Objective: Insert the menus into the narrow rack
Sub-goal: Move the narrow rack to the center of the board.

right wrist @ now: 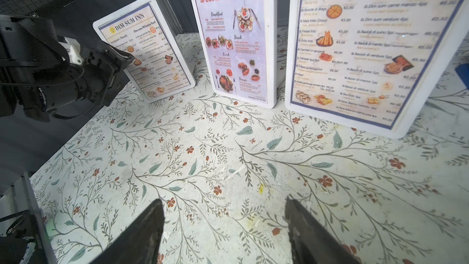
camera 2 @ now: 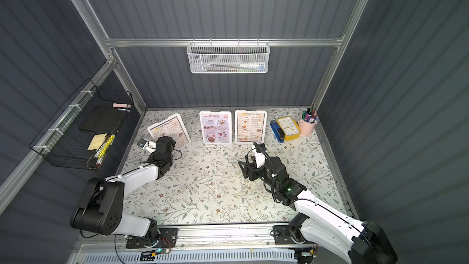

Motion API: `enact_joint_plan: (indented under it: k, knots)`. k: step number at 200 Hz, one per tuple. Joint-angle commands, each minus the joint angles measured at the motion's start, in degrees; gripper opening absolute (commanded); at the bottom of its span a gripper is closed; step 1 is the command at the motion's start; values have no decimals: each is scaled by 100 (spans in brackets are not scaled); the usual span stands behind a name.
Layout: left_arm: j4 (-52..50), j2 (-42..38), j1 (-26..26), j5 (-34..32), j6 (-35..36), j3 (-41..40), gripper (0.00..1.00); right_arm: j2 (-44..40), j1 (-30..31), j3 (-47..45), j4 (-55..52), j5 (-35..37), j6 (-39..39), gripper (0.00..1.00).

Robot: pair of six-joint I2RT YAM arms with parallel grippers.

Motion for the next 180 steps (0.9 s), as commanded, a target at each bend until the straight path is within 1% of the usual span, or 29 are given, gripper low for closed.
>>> enact_joint_plan:
  k: [1,42,57,76,94,132,150,180]
  knots:
    - [-141,11,88,-81,-116,16,83,-118,-31,-110,126,-84,81,77]
    - [-117,427,551,155,77,417,69,-230,-55,-212,118,-88,94,78]
    - [-34,617,671,250,326,655,65,-258,-68,-232,100,-80,99,79]
    - [-166,943,701,305,540,1107,63,-275,-85,-242,90,-81,108,79]
    - [-249,1200,703,302,627,1414,63,-268,-98,-232,98,-82,117,79]
    - [-271,1554,701,291,655,1677,62,-200,-141,-198,122,-90,108,79]
    - [-261,1529,703,291,606,1628,62,-163,-172,-178,126,-108,108,80]
    - [-307,1267,703,275,596,1511,65,-127,-229,-69,79,-87,109,80]
